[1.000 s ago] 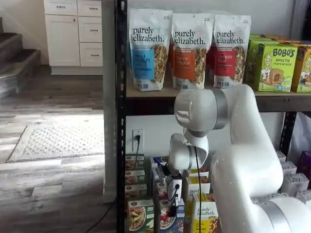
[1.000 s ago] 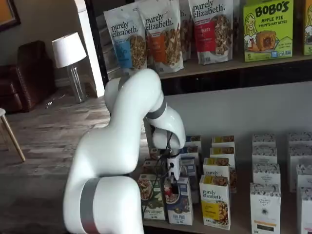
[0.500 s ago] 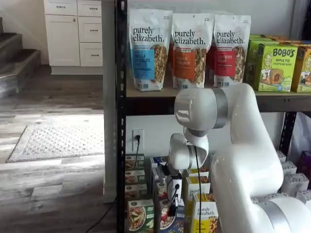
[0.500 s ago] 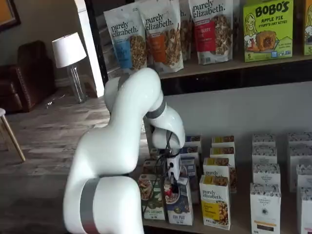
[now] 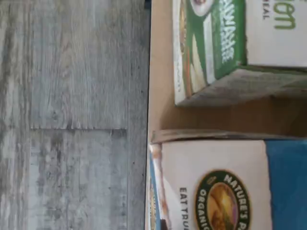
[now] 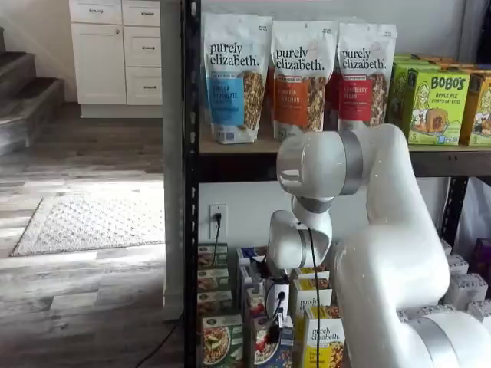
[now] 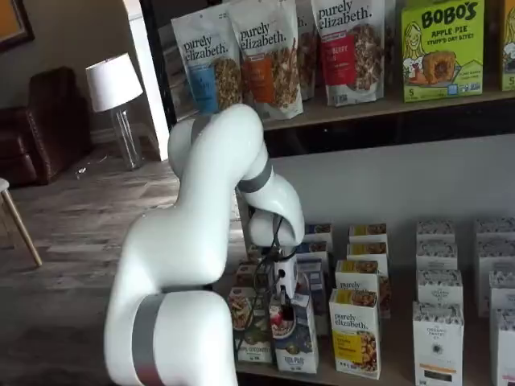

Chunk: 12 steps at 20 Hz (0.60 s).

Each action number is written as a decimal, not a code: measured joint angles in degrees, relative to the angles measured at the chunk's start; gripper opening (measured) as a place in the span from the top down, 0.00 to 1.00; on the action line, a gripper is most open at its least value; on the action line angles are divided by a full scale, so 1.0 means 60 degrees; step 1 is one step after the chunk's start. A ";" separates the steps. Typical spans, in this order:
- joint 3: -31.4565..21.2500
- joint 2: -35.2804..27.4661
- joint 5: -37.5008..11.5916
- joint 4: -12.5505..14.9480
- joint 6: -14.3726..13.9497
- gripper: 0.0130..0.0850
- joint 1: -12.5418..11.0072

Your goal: Pick up the blue and white box that is on the bottom shelf, the second box from the left

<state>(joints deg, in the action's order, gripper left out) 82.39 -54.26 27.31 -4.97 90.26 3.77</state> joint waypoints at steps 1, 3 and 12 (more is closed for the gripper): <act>-0.0157 0.0109 -0.0052 -0.0041 0.0038 0.56 0.0000; -0.0568 0.0389 -0.0211 -0.0079 0.0067 0.56 0.0011; -0.2597 0.1921 -0.0685 -0.0067 -0.0159 0.56 0.0260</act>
<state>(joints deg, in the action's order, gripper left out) 66.81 -42.73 23.20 -5.38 89.31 5.33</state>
